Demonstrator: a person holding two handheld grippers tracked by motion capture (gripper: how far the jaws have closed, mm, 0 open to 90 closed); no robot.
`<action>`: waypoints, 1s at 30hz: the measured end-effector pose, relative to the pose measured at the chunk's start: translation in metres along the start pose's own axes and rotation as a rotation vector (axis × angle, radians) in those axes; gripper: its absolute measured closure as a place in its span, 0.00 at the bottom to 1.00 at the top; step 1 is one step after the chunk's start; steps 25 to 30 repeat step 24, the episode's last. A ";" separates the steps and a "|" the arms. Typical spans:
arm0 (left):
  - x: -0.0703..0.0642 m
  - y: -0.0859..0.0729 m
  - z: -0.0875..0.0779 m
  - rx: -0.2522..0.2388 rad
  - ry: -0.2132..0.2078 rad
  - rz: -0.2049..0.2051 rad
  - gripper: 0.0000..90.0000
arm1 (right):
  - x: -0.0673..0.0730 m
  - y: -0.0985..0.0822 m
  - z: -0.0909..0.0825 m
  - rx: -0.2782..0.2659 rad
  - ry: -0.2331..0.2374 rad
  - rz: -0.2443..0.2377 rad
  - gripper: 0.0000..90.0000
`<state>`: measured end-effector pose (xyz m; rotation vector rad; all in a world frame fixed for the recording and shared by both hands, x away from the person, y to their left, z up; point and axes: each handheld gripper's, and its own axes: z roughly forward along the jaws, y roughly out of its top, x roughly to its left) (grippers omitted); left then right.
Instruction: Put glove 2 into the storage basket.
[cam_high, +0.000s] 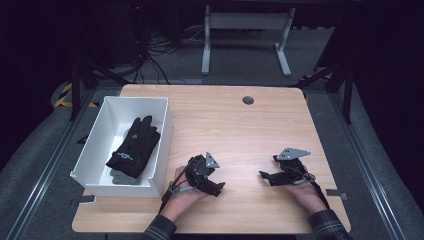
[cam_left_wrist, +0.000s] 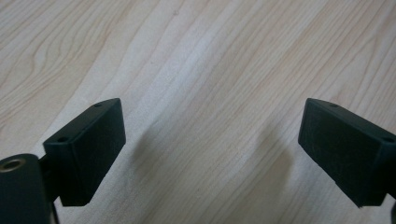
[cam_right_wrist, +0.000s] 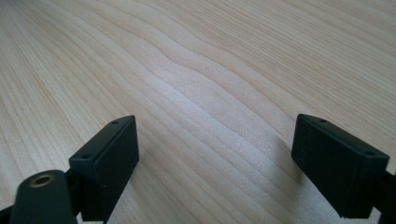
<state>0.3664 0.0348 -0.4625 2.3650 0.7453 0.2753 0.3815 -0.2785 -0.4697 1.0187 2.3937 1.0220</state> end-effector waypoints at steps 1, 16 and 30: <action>0.000 -0.001 0.002 0.011 0.012 0.005 0.09 | 0.000 0.000 0.000 0.000 0.000 0.001 0.17; 0.002 -0.012 0.009 -0.069 -0.047 0.012 0.00 | 0.000 0.000 0.000 -0.001 0.000 -0.002 0.17; 0.002 -0.012 0.009 -0.069 -0.046 0.013 0.00 | 0.000 0.000 0.000 0.000 -0.006 0.002 0.17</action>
